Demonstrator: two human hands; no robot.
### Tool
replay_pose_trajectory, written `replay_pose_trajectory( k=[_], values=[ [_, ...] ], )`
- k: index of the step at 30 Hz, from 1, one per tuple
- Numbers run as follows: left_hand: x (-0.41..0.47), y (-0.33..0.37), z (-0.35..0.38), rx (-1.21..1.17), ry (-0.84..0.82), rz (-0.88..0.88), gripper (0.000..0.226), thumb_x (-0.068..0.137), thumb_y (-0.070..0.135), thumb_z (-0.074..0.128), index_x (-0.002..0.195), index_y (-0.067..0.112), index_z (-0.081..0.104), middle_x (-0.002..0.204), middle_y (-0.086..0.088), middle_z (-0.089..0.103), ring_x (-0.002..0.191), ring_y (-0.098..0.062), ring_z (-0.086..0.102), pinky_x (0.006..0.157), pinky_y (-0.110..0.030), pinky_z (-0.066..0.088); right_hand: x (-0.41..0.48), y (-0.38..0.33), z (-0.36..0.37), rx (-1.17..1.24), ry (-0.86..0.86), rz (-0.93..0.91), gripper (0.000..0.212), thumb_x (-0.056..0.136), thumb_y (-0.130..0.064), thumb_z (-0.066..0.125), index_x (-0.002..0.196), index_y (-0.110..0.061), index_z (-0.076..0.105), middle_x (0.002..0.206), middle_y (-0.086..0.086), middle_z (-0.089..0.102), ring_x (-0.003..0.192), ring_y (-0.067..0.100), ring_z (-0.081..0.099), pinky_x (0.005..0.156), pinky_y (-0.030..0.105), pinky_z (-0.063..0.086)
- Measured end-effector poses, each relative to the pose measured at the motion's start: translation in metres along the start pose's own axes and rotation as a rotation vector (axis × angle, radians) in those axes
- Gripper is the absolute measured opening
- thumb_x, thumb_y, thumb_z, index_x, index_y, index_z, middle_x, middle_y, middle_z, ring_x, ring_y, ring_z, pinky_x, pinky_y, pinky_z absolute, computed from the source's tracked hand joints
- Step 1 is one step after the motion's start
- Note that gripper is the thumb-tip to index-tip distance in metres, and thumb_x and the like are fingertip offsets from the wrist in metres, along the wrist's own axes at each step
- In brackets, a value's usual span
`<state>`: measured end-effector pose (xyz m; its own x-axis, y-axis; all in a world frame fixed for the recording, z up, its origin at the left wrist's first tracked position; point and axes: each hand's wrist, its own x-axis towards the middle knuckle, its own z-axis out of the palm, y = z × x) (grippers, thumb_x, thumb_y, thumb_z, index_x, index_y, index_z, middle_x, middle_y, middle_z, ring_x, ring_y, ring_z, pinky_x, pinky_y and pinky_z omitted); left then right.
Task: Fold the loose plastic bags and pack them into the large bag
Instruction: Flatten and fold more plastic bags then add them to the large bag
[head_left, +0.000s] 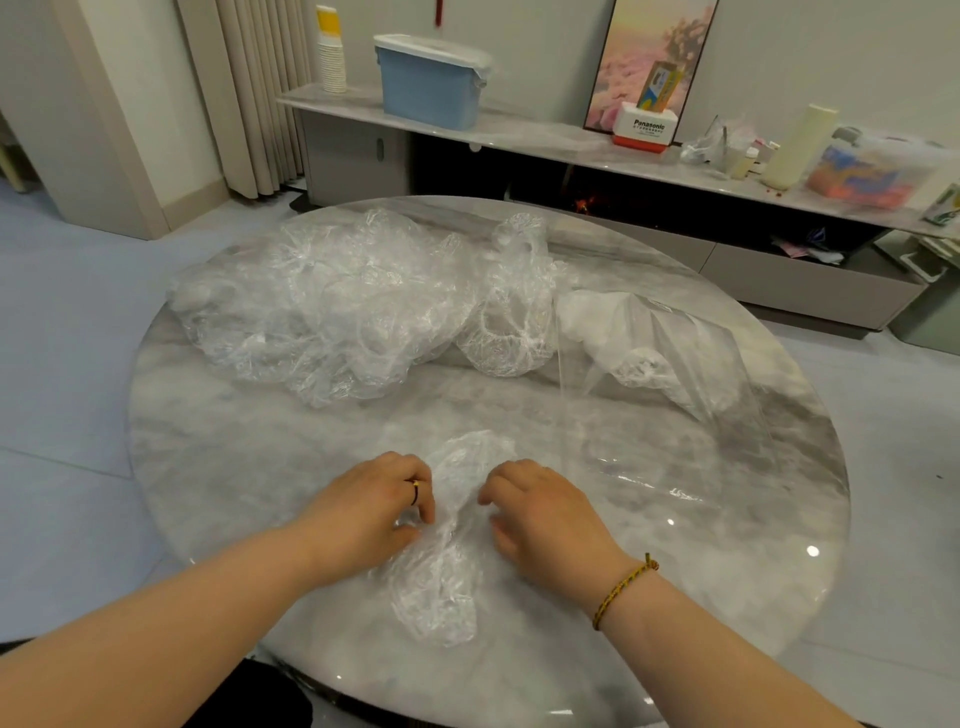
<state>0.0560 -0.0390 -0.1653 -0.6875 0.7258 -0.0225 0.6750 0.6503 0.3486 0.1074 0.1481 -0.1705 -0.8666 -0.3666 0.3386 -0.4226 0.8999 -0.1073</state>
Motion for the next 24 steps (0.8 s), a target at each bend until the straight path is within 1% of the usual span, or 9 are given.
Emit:
replay_pose_trajectory(
  k=[3,7,10,13,16,19,21,22,24],
  values=[
    [0.001,0.003,0.0,-0.028,-0.021,-0.026,0.023,0.09,0.019,0.051,0.11,0.023,0.061,0.115,0.013,0.054,0.11,-0.001,0.046,0.082,-0.005,0.029,-0.011,-0.015,-0.007,0.147,-0.119,-0.165,0.029,0.065,-0.023,0.042,0.081,-0.017,0.065,0.082,-0.003,0.066,0.072,0.015,0.064,0.064,0.022,0.048],
    [0.001,0.003,-0.001,-0.039,-0.025,-0.036,0.025,0.092,0.023,0.049,0.115,0.024,0.06,0.118,0.013,0.054,0.112,0.0,0.045,0.085,-0.009,0.032,-0.024,-0.018,-0.003,0.165,-0.26,-0.218,0.039,0.066,-0.031,0.042,0.095,-0.019,0.067,0.097,-0.004,0.068,0.084,0.012,0.065,0.073,0.019,0.05],
    [0.001,0.002,-0.002,-0.046,-0.031,-0.04,0.029,0.094,0.016,0.044,0.117,0.024,0.06,0.122,0.012,0.053,0.115,-0.002,0.045,0.088,-0.009,0.031,-0.023,-0.018,0.005,0.11,-0.208,-0.213,0.034,0.071,-0.036,0.043,0.085,-0.023,0.071,0.09,-0.008,0.069,0.076,0.009,0.065,0.065,0.019,0.05],
    [0.001,0.002,-0.008,-0.12,-0.073,-0.053,0.041,0.092,0.006,0.037,0.126,0.025,0.052,0.126,0.011,0.052,0.115,-0.002,0.045,0.091,-0.007,0.029,-0.019,-0.021,0.013,0.103,-0.096,-0.188,0.029,0.077,-0.031,0.044,0.07,-0.021,0.07,0.078,-0.008,0.068,0.065,0.01,0.064,0.052,0.018,0.048],
    [-0.001,0.002,-0.014,-0.219,-0.134,-0.061,0.045,0.088,0.022,0.035,0.132,0.027,0.042,0.123,0.015,0.052,0.113,0.0,0.044,0.092,-0.008,0.029,-0.019,-0.022,0.012,0.23,-0.063,-0.017,0.026,0.078,-0.027,0.042,0.072,-0.016,0.064,0.064,-0.005,0.063,0.054,0.012,0.056,0.048,0.021,0.042],
    [-0.004,-0.002,-0.015,-0.259,-0.205,-0.064,0.067,0.061,0.032,0.038,0.128,0.027,0.045,0.116,0.017,0.049,0.111,0.0,0.045,0.086,-0.001,0.031,-0.015,-0.024,0.002,0.455,-0.095,0.271,0.032,0.085,-0.037,0.033,0.085,-0.015,0.056,0.057,-0.005,0.049,0.052,0.014,0.041,0.055,0.025,0.031],
    [-0.007,-0.002,-0.014,-0.198,-0.234,-0.038,0.071,0.055,0.039,0.044,0.123,0.02,0.047,0.118,0.01,0.048,0.111,-0.005,0.045,0.086,-0.005,0.036,-0.012,-0.023,-0.001,0.585,-0.129,0.399,0.019,0.094,-0.026,0.038,0.076,-0.027,0.044,0.057,-0.01,0.04,0.052,0.01,0.04,0.055,0.021,0.03],
    [-0.008,-0.001,-0.014,-0.157,-0.243,-0.024,0.076,0.053,0.046,0.046,0.123,0.016,0.046,0.122,0.007,0.046,0.116,-0.008,0.043,0.091,-0.009,0.036,-0.009,-0.023,-0.003,0.629,-0.119,0.456,0.028,0.096,-0.017,0.04,0.071,-0.03,0.038,0.058,-0.01,0.039,0.053,0.008,0.039,0.055,0.019,0.031],
    [-0.008,0.001,-0.012,-0.056,-0.255,-0.014,0.088,0.05,0.062,0.043,0.123,0.012,0.046,0.13,0.007,0.04,0.123,-0.009,0.038,0.094,-0.007,0.027,-0.004,-0.021,-0.002,0.738,-0.084,0.574,0.034,0.096,-0.01,0.04,0.068,-0.028,0.037,0.061,-0.008,0.041,0.057,0.006,0.039,0.058,0.017,0.033]
  ],
)
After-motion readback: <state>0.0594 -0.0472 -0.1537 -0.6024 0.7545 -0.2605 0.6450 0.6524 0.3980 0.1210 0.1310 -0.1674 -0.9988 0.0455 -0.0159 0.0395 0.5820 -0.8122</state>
